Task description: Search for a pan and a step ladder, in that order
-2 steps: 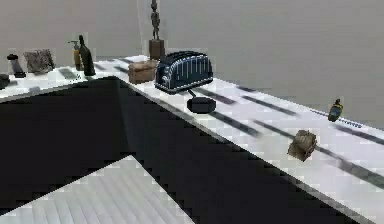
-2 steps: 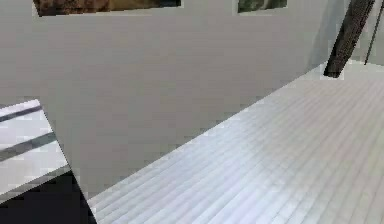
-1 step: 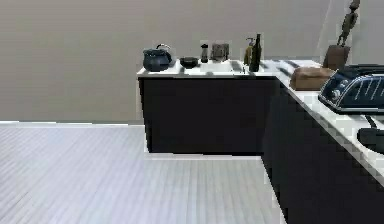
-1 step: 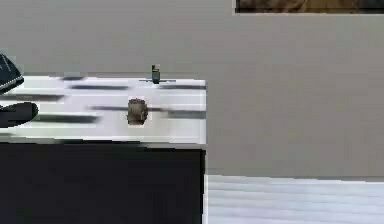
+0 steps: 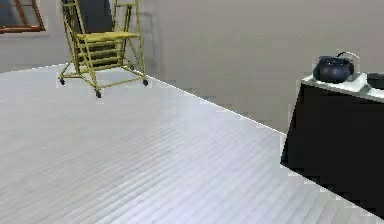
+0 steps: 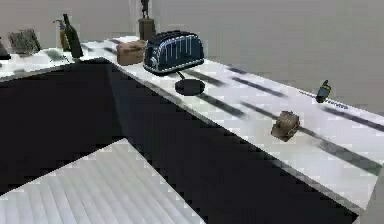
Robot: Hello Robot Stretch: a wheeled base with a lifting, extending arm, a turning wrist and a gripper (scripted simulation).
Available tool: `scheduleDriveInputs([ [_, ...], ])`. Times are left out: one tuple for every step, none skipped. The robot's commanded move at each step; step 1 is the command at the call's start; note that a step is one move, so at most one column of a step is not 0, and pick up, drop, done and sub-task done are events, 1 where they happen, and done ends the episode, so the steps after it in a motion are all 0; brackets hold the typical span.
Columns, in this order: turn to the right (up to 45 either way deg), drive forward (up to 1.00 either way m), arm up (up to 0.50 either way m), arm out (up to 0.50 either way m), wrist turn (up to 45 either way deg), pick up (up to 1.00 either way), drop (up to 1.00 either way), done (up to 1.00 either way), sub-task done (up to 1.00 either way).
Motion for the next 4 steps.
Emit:
scheduleDriveInputs([
  [-36.0,0.0,0.0,0.0,0.0,0.0,0.0,0.0,0.0],
  [0.0,1.0,0.0,0.0,0.0,0.0,0.0,0.0,0.0],
  [0.0,1.0,0.0,0.0,0.0,0.0,0.0,0.0,0.0],
  [0.0,1.0,0.0,0.0,0.0,0.0,0.0,0.0,0.0],
])
